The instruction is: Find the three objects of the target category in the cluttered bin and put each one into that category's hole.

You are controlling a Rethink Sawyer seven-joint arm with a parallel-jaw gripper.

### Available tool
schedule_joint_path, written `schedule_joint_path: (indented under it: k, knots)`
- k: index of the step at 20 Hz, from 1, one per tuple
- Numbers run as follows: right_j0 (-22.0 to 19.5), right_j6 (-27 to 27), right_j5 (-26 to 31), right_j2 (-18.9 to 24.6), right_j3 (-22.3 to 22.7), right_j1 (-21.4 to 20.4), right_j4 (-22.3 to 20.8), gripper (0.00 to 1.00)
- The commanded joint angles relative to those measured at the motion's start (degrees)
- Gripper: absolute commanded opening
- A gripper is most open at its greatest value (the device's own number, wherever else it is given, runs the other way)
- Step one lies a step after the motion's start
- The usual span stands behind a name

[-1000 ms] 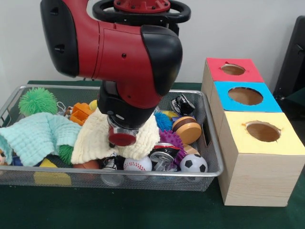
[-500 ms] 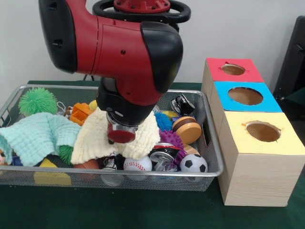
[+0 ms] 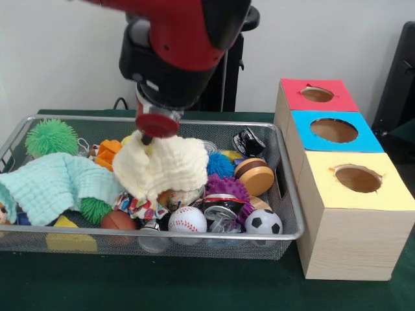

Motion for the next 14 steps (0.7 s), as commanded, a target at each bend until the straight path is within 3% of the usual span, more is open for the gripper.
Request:
schedule_joint_path:
  k: [1, 14]
  knots:
    - [-0.92, -6.54, 5.17, 2.38, 5.75, -6.37, 1.36, 0.0]
    - [-1.8, -9.06, 8.71, 1.57, 9.97, -12.71, 0.75, 0.0]
